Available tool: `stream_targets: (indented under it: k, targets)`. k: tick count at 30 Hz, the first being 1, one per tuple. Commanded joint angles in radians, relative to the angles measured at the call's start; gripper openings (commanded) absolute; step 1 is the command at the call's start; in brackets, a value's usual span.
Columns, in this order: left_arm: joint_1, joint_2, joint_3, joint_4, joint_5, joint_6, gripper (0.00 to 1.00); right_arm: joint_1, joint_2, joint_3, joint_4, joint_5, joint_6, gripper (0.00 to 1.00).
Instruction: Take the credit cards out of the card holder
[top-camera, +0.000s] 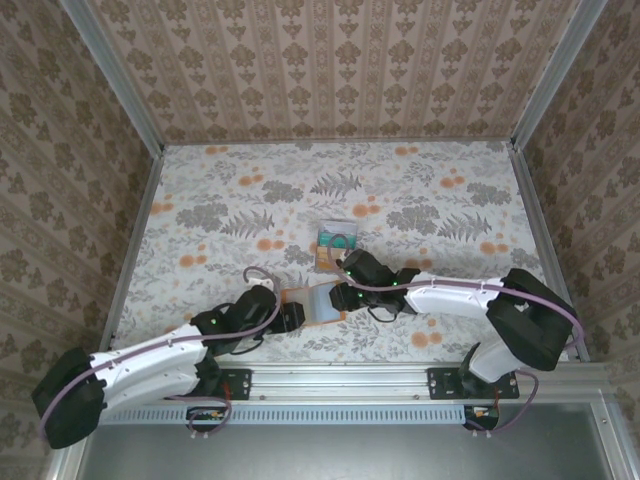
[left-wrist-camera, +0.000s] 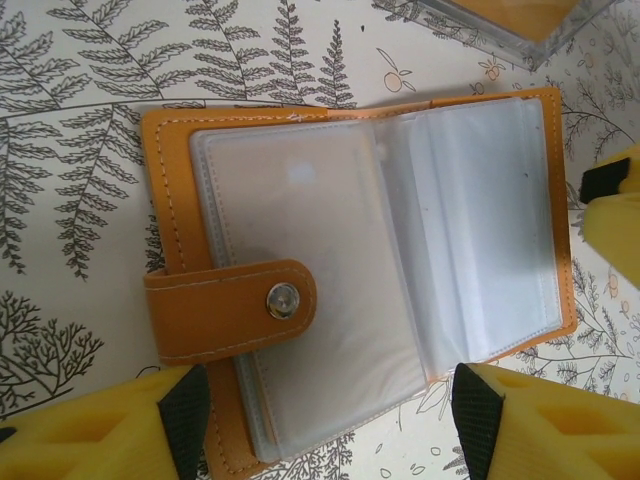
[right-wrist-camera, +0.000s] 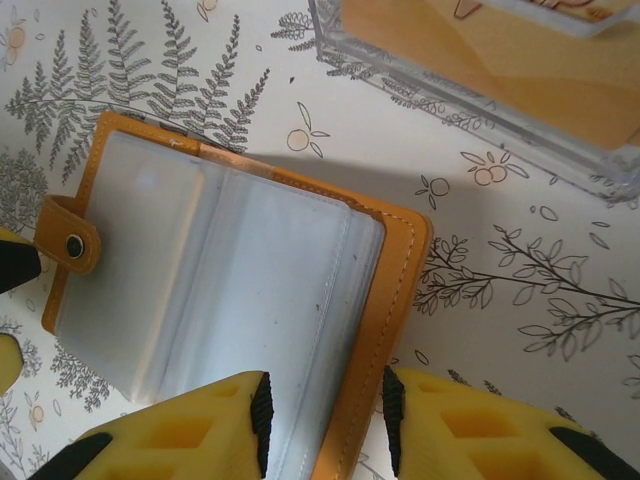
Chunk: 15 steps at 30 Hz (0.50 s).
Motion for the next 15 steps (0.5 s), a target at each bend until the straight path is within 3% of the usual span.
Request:
stream_targets:
  k: [1,15]
  targets:
    - [-0.005,0.011,0.026,0.029,0.006,-0.007,0.68,0.011,0.035,-0.004,0.025,0.014,0.034,0.38]
    - [-0.01,0.049,0.026,0.061,0.016,-0.002,0.65,0.036,0.097,0.007,-0.003,0.065,0.047,0.29]
